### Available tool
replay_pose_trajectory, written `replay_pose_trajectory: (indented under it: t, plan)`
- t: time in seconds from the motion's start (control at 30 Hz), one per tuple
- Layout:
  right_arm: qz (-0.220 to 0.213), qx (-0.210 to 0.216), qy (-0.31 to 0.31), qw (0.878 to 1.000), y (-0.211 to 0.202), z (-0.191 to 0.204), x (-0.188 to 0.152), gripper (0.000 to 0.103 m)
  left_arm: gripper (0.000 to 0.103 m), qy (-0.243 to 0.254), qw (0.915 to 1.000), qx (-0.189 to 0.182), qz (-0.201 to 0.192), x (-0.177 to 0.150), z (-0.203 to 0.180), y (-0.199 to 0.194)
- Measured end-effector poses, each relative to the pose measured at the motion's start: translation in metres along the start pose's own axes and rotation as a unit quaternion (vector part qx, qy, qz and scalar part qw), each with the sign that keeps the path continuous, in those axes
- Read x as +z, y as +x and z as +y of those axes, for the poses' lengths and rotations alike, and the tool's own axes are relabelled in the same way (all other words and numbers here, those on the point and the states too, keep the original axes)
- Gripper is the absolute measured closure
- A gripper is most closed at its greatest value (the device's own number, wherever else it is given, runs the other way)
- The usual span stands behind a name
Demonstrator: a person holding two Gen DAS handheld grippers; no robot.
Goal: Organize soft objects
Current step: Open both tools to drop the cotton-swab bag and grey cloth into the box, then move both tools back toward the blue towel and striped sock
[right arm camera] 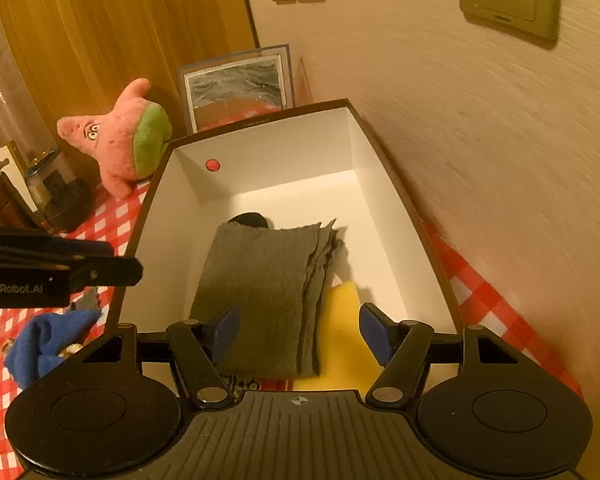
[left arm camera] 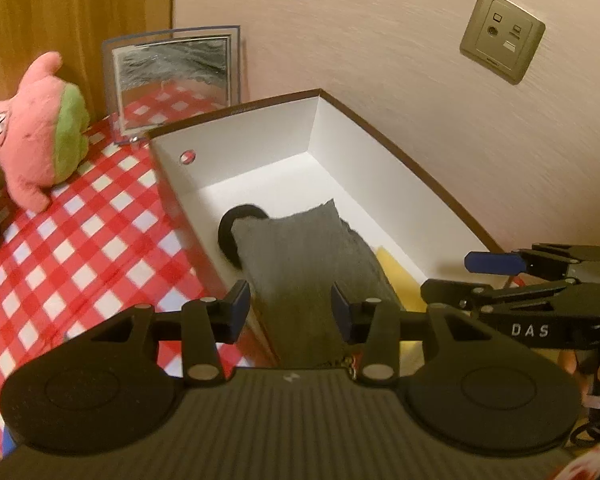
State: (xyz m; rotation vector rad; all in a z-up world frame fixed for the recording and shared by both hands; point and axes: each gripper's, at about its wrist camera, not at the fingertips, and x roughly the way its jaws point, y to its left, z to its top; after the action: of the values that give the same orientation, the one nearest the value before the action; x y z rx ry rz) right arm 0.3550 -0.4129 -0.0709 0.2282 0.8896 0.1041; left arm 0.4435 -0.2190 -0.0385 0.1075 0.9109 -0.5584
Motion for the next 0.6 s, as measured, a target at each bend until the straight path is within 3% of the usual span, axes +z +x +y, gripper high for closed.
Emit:
replay_pose_trajectory:
  t: [0.27,0.6]
  plan:
    - [-0.020,-0.003,-0.016,1.000,-0.028,0.016,-0.021,0.037,0.062,-0.019,0.9995,0.022,-0.012,-0.036,0.008,-0.042]
    - [-0.019,0.028,-0.042,0.999,-0.056,0.055,-0.049,0.037,0.062,-0.046,0.9976,0.050,-0.015,-0.086,0.020,-0.096]
